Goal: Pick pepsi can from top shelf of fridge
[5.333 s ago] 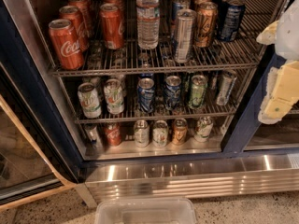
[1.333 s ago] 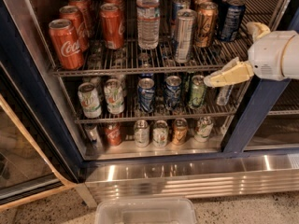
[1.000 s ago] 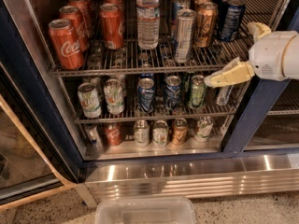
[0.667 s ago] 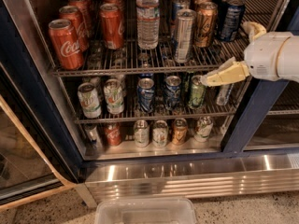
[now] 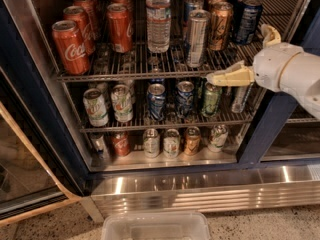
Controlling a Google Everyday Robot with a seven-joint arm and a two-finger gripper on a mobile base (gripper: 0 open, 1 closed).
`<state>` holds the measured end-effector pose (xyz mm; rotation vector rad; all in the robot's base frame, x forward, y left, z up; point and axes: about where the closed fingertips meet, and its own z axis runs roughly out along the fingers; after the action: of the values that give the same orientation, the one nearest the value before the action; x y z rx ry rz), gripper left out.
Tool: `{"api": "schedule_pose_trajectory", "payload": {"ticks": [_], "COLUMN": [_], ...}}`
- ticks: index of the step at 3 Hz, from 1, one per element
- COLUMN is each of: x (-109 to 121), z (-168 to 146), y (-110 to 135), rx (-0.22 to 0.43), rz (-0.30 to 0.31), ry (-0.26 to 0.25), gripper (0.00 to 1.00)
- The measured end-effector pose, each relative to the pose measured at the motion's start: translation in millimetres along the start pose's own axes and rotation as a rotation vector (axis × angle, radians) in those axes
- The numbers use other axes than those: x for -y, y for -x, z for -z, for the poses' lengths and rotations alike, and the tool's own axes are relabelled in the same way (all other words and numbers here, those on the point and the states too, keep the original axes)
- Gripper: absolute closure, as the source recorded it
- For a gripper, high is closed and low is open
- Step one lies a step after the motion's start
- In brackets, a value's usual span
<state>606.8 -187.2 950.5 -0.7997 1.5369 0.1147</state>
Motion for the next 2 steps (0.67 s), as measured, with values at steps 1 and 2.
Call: {"api": "schedule_pose_trajectory", "payload": {"ticks": [1,2], "x": [1.5,1.7], "z": [-15.4,-15.2], "y": [13.0,12.7], "rx": [0.111,0.110], "rz": [-0.068,-0.067], "ry": [-0.065,-0.065], "gripper": [0.00,0.00]}}
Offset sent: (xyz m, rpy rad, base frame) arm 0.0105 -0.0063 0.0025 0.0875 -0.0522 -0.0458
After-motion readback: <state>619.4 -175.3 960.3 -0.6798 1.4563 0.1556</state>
